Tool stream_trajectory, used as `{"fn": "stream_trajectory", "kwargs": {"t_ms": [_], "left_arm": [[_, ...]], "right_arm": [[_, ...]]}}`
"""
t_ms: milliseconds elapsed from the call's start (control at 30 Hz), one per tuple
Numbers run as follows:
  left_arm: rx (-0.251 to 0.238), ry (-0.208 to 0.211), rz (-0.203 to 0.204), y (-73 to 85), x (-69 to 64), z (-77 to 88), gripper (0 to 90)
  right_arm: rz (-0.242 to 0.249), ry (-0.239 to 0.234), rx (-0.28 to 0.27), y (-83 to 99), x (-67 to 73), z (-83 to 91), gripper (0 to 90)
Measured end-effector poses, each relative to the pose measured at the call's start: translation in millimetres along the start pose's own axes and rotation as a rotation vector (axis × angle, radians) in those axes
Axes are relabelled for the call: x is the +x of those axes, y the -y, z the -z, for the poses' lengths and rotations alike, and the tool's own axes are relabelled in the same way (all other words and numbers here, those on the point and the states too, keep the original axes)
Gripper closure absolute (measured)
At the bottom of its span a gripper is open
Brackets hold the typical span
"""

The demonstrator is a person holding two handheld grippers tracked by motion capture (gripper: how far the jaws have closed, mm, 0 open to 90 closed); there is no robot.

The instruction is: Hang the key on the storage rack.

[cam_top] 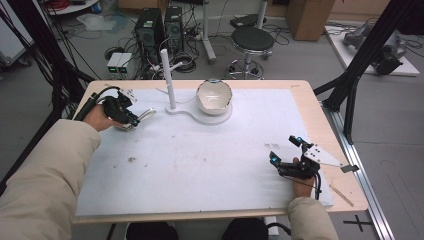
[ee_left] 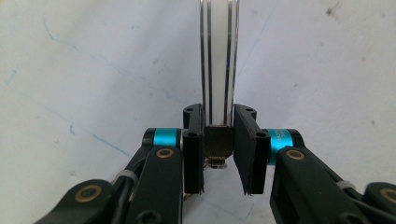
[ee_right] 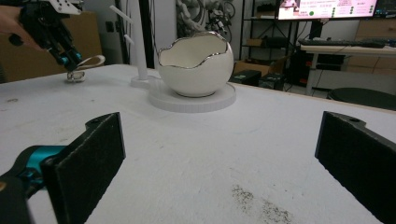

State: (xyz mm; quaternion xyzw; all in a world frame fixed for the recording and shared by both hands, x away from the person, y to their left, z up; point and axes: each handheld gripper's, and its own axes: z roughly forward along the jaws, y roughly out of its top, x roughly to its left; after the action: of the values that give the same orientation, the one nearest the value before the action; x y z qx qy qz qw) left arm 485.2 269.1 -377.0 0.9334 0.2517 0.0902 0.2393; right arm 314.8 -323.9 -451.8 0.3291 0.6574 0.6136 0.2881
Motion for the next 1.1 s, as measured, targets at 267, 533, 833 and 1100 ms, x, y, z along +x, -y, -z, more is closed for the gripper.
{"fn": "stream_trajectory", "kwargs": {"t_ms": [267, 533, 833, 1100], "left_arm": [[-0.201, 0.073, 0.036, -5.2, -6.6, 10.0, 74.2], [-0.318, 0.144, 0.058, -13.2, -8.8, 17.6, 74.2], [-0.428, 0.193, 0.091, -26.3, -13.9, 17.9, 74.2], [-0.480, 0.219, 0.128, -29.7, -12.9, 17.8, 74.2]], "right_arm": [[0.005, -0.003, -0.002, 0.0, -0.3, -0.3, 0.7], [0.002, -0.001, 0.001, 0.0, 0.0, -0.5, 0.7], [0.004, -0.002, 0.001, -0.1, 0.0, -0.5, 0.7], [0.003, -0.002, 0.002, -0.1, 0.0, -0.5, 0.7]]}}
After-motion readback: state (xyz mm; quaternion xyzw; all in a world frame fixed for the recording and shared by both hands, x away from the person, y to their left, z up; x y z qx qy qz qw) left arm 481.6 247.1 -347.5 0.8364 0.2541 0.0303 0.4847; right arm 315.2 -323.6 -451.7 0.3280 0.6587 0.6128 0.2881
